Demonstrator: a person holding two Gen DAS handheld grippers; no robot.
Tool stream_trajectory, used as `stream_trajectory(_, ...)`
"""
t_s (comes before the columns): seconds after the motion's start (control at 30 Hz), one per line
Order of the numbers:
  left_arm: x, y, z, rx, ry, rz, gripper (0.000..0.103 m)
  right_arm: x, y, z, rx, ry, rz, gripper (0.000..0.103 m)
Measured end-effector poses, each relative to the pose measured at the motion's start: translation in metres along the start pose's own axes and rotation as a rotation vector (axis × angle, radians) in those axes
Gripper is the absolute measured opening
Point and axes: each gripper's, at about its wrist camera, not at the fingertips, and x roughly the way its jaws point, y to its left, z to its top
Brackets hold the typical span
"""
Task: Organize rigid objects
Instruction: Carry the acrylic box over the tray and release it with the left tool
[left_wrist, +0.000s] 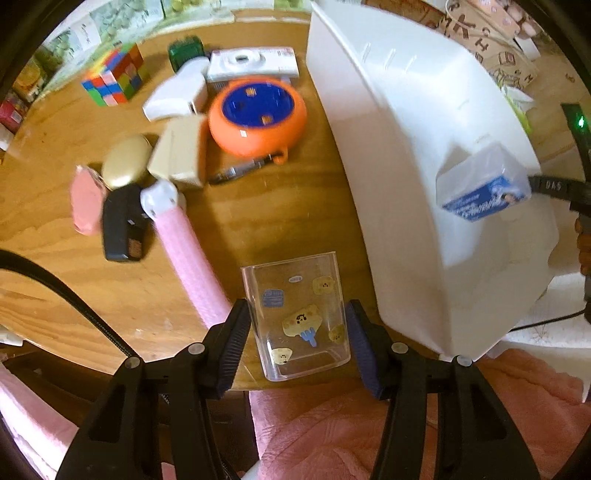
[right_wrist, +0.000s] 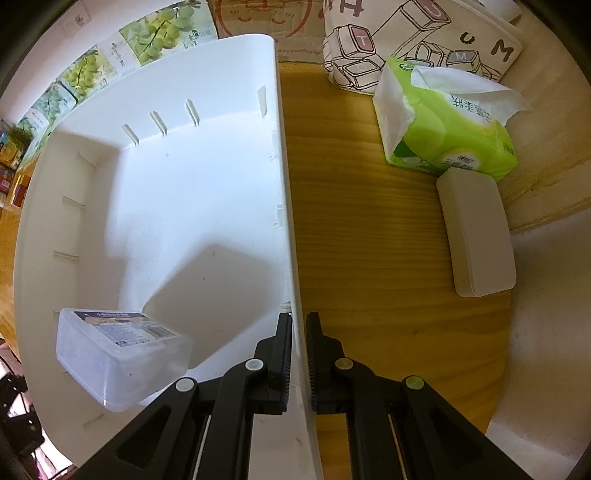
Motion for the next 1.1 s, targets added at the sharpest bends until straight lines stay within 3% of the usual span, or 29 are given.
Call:
stream_trajectory(0.37,-0.049,-0.010,0.019,0.005,-0.131,0.029,0.056,-0.003,-0.006,-0.008,0.007,-0.025,0.047,0.005)
stream_trajectory(0.6,-0.066,-0.030,0.029,0.041,-0.205,-0.001,0.056,-0.004,-0.011,-0.019,-0.003,-0.039,0.073,0.004)
stream_trajectory(1.1,-0.064,-0.099,0.045,0.214,-0.249,-0.088,0.057,0.001,-0.016,-0.054,-0.036,-0.033,0.088,0.004)
